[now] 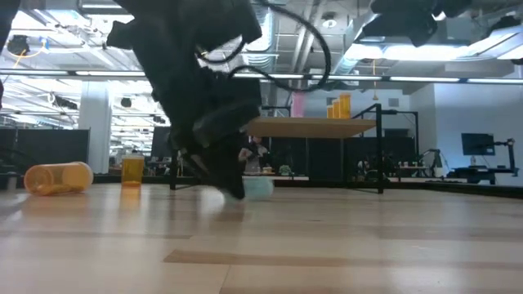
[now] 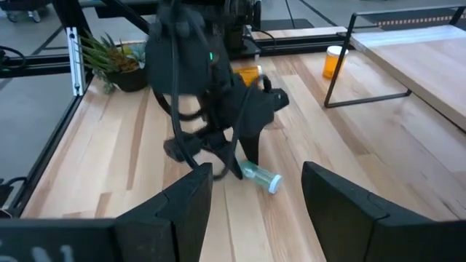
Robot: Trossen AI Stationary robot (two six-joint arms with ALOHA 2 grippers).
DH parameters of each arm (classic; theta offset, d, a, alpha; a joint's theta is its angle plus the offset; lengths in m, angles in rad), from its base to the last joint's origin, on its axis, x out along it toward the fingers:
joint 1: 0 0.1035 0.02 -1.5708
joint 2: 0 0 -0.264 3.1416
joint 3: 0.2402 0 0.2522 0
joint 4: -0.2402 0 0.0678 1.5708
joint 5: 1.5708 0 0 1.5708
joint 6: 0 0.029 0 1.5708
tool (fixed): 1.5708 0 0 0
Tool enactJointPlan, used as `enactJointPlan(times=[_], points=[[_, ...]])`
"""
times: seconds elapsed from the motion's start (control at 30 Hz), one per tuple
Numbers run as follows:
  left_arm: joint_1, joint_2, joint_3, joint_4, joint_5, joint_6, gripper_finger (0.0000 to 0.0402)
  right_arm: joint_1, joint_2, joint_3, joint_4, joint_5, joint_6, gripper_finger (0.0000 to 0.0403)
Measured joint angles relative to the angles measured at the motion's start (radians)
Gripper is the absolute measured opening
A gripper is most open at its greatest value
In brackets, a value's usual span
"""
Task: Pick and place medicine bottles onto shelf by color
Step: Put the blue pill bottle on the shelf aligned with the other blue pill bottle
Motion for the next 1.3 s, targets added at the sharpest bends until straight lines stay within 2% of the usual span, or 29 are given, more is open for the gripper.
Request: enactJointPlan(times=[0.2, 0.33, 0.43, 0.53, 0.6, 0.73, 0.87, 0.97, 1.2, 1.3], points=[[-0.044, -0.083, 0.001, 0.040, -0.101, 0.093, 0.0092, 0.013, -0.011, 0.000, -0.010, 0.000, 0.004, 0.0234], [-0.073, -0.126, -0.002, 0.053, -0.186, 0.161, 0.0094, 0.013, -0.010, 0.000, -0.012, 0.000, 0.004, 0.0234], [-0.107, -0.154, -0.002, 0.100, -0.290, 0.200, 0.0097, 0.011, -0.010, 0.000, -0.007, 0.000, -0.001, 0.0234], [-0.168, -0.199, -0.002, 0.220, -0.414, 0.334, 0.0097, 0.012, -0.017, 0.013, -0.003, 0.000, -0.036, 0.0234], [-0.200, -0.232, -0.002, 0.277, -0.456, 0.444, 0.0096, 0.017, -0.029, 0.036, 0.001, 0.000, -0.061, 0.0234], [-0.222, -0.306, -0.002, 0.377, -0.423, 0.608, 0.0096, 0.034, -0.057, 0.073, 0.016, 0.000, -0.134, 0.0234], [-0.223, -0.355, -0.009, 0.559, -0.235, 0.771, 0.0096, 0.051, -0.071, 0.080, 0.097, 0.000, -0.217, 0.0234], [-0.220, -0.361, -0.035, 0.695, -0.148, 0.856, 0.0096, 0.059, -0.070, 0.079, 0.145, 0.000, -0.274, 0.0234], [-0.165, -0.359, -0.155, 0.927, -0.072, 0.870, 0.0096, 0.064, -0.070, 0.079, 0.256, -0.001, -0.364, 0.0234], [-0.151, -0.359, -0.168, 0.961, -0.063, 0.858, 0.0096, 0.057, -0.061, 0.079, 0.271, -0.001, -0.371, 0.0234]])
